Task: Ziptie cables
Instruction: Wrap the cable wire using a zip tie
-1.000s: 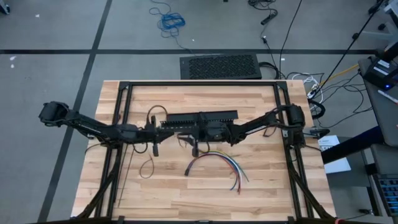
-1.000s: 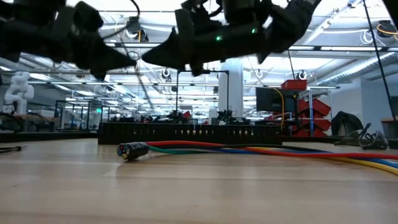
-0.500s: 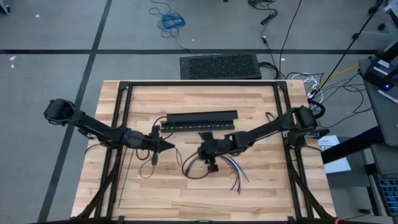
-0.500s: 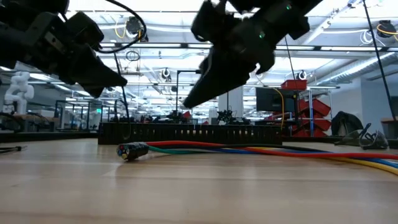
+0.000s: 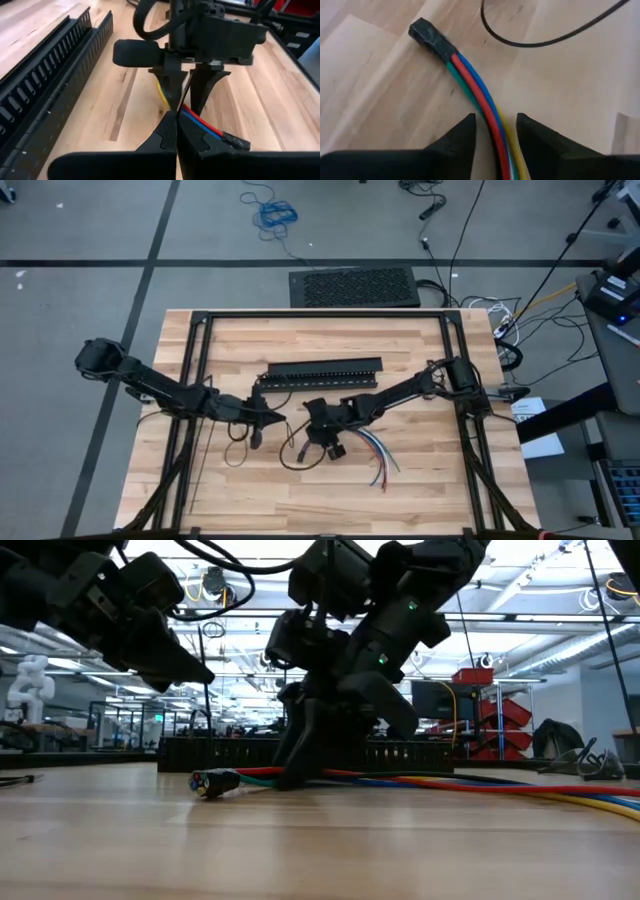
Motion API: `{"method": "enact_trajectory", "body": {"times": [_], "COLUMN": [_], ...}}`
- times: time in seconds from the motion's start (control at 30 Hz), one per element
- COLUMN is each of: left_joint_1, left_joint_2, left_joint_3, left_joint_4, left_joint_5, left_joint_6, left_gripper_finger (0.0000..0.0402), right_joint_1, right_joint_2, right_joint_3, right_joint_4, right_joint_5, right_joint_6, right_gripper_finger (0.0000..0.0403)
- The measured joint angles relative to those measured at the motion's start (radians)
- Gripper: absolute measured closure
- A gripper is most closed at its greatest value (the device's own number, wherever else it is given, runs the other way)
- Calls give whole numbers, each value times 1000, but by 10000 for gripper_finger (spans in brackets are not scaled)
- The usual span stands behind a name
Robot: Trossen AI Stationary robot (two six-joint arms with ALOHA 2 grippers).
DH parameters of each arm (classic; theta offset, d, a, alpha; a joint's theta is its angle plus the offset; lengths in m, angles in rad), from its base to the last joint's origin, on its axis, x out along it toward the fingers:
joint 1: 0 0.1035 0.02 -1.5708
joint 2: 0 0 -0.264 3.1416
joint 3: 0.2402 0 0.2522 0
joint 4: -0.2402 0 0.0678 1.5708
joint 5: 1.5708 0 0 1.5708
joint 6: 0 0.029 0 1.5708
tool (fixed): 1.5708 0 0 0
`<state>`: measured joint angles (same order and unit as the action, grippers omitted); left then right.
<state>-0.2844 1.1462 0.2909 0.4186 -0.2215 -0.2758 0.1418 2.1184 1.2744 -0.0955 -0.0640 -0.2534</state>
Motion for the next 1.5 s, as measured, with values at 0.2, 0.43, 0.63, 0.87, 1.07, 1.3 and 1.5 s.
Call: {"method": "enact_trajectory", "body": {"times": [0.2, 0.43, 0.63, 0.87, 1.07, 1.3, 1.5], "left_joint_1": [0, 0, -5, 8, 36, 63, 61], "left_joint_2": [2, 2, 2, 2, 8, 118, 232], "left_joint_3": [7, 7, 6, 6, 6, 34, 125], "left_joint_4": [-13, -26, -38, -30, 71, 159, 134], "left_joint_5": [-48, -107, -136, -184, -181, -119, -62], "left_joint_6": [10, 42, 47, 46, 47, 49, 54], "left_gripper_finger": [402, 402, 402, 402, 402, 402, 402], "right_joint_1": [-7, 5, -15, -37, -39, -21, 22], "right_joint_2": [-3, -99, -127, -119, -111, -100, -100], "right_joint_3": [1, -10, -10, -9, -8, 19, 23], "right_joint_4": [-29, -169, -258, -46, 61, 78, -7], "right_joint_5": [30, 182, 302, 249, 195, 186, 236], "right_joint_6": [155, 294, 321, 268, 235, 191, 151], "right_gripper_finger": [387, 396, 397, 399, 401, 401, 362]}}
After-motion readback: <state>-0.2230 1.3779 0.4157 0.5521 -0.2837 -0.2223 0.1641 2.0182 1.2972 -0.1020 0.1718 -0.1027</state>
